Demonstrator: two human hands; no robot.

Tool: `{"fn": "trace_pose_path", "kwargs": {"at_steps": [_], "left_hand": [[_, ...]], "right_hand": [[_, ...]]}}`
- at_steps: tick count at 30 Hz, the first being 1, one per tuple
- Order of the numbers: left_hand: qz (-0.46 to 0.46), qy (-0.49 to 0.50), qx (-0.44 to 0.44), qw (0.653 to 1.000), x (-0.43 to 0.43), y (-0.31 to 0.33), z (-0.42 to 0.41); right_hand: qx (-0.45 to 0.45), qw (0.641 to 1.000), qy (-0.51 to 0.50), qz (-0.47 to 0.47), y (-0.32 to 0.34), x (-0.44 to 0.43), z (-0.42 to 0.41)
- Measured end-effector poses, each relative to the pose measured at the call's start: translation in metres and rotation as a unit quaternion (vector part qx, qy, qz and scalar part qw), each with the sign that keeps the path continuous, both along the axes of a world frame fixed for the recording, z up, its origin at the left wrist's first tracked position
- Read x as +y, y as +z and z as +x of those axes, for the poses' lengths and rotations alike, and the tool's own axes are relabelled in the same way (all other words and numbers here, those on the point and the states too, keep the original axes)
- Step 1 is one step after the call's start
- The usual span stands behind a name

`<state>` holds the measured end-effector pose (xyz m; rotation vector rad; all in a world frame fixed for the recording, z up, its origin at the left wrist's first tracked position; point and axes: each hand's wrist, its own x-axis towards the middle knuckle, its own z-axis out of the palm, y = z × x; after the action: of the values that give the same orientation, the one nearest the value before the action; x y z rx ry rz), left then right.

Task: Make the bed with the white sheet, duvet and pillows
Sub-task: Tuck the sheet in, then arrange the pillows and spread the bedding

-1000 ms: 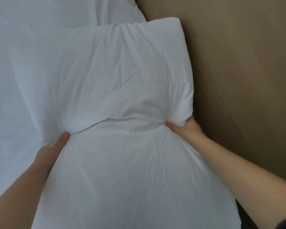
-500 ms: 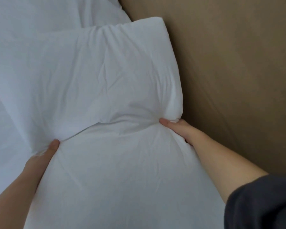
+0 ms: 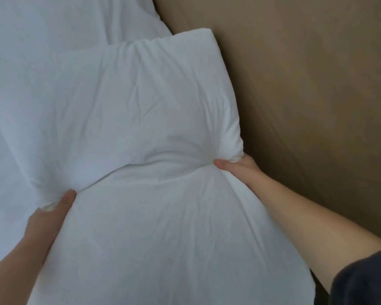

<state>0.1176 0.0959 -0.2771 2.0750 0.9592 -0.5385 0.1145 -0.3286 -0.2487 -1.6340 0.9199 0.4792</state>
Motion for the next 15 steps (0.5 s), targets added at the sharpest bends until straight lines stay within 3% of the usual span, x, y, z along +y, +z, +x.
{"fn": "trace_pose_path", "kwargs": {"at_steps": [10,15], "left_hand": [[-0.027,0.05,-0.177,0.983,-0.031,0.135,0.069],[-0.052,0.088,-0.248,0.963,-0.022,0.17,0.119]], "right_hand": [[-0.144,0.988,0.022,-0.06,0.138,0.013,0.097],[-0.201,0.975,0.049,-0.078,0.198,0.015,0.164]]}}
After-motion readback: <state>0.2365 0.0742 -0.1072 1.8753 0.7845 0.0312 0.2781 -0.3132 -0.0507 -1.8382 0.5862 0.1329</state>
